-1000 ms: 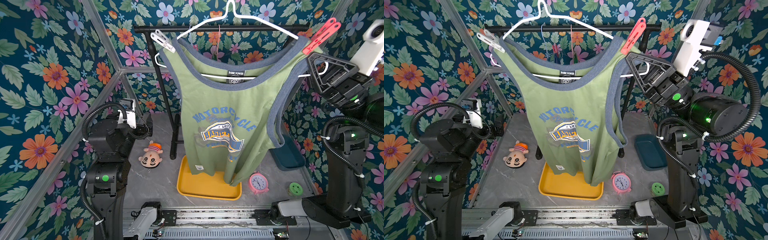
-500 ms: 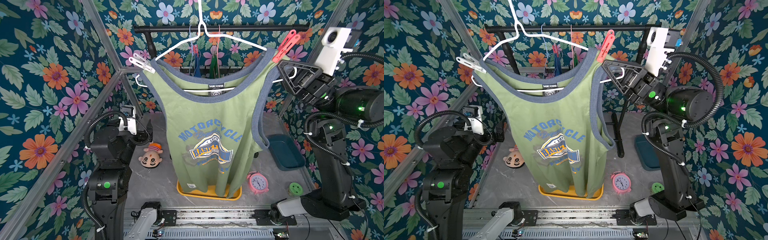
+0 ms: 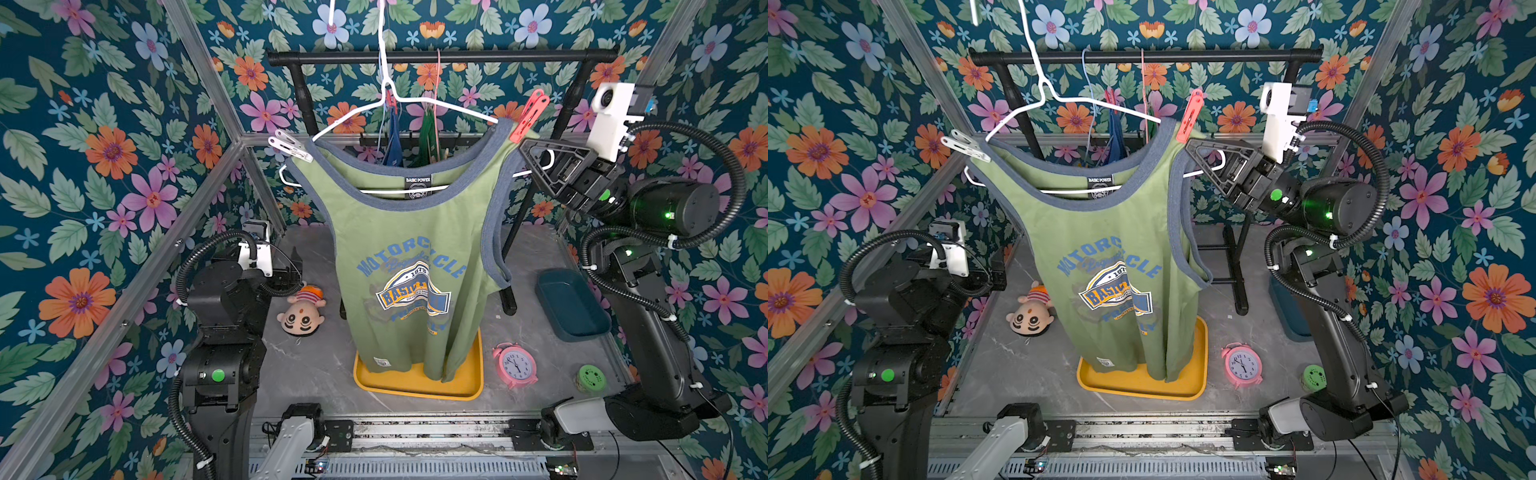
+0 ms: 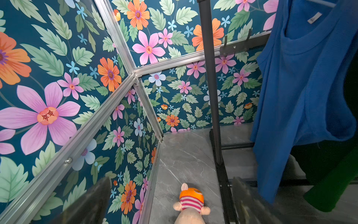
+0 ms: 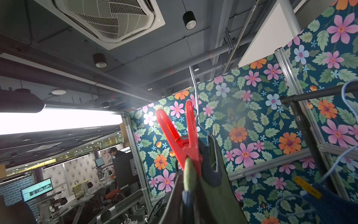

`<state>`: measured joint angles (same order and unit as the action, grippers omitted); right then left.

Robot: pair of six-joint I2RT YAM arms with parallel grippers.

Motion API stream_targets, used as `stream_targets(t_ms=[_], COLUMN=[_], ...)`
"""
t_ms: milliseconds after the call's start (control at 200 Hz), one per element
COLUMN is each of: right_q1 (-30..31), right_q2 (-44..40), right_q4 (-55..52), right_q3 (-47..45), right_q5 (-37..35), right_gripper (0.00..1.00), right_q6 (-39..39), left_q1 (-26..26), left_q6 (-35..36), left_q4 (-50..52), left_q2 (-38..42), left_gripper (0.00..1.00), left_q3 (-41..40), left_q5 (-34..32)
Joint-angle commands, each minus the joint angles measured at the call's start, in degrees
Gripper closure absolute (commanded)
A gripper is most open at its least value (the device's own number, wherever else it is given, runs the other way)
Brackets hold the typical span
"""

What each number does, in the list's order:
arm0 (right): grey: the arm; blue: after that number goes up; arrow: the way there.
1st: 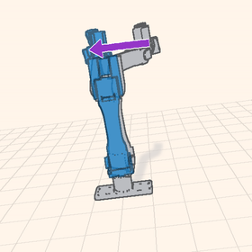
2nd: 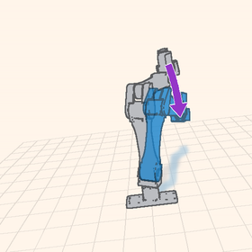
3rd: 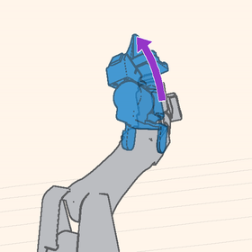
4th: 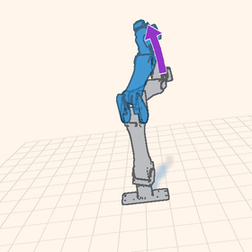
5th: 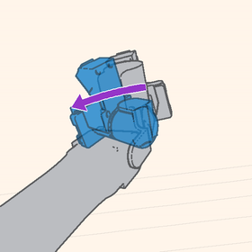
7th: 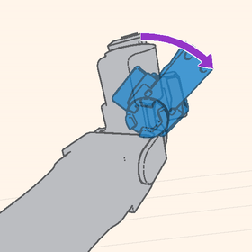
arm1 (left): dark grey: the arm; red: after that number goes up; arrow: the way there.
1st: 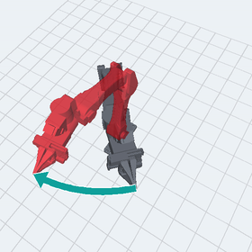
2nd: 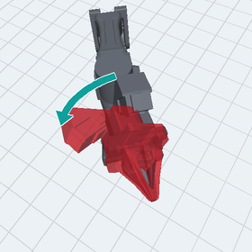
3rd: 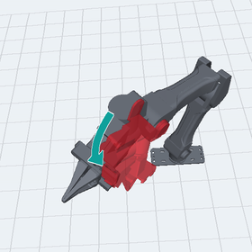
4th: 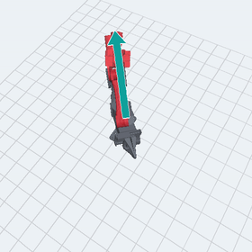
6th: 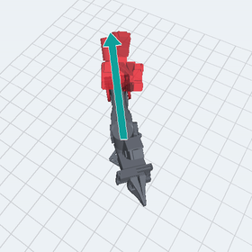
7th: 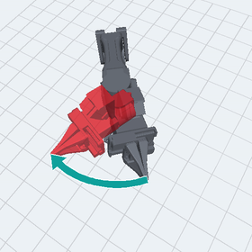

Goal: Remove the clothespins securing tank tops to the hanger
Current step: Pick up the hanger from the clothesline.

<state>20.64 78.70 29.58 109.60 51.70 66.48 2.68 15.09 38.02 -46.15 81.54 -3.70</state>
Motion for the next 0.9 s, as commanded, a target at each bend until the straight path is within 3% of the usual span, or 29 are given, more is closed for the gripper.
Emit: stream_targets(t_ms=[0,475,800,895], right_q1=[0.04,0.03,-0.04,0.05], right_q2=[-3.00,-7.69,-10.14,-11.06], right_q4=[1.66,-5.75,-6.07,-5.81], right_q3=[-3.58,-14.09,-18.19,-19.96], right_q5=[-0.76,0.01,3.44,4.46], right_gripper=[1.00,1.00,1.00,1.00], right_q6=[-4.91,-14.41,-15.06,-15.40], left_q1=[-0.13,-0.04,0.02,-0.04], left_q6=[4.28,9.54,-0.60,-4.64], left_q4=[4.17,20.16,16.74,13.63], left_q2=[0.61,-0.96,-12.94,-16.53], left_gripper=[0.00,0.00,0.00,0.00], left_q3=[1.41,17.10,40.30,43.39], left_q5=[4.65,21.33,31.82,36.55])
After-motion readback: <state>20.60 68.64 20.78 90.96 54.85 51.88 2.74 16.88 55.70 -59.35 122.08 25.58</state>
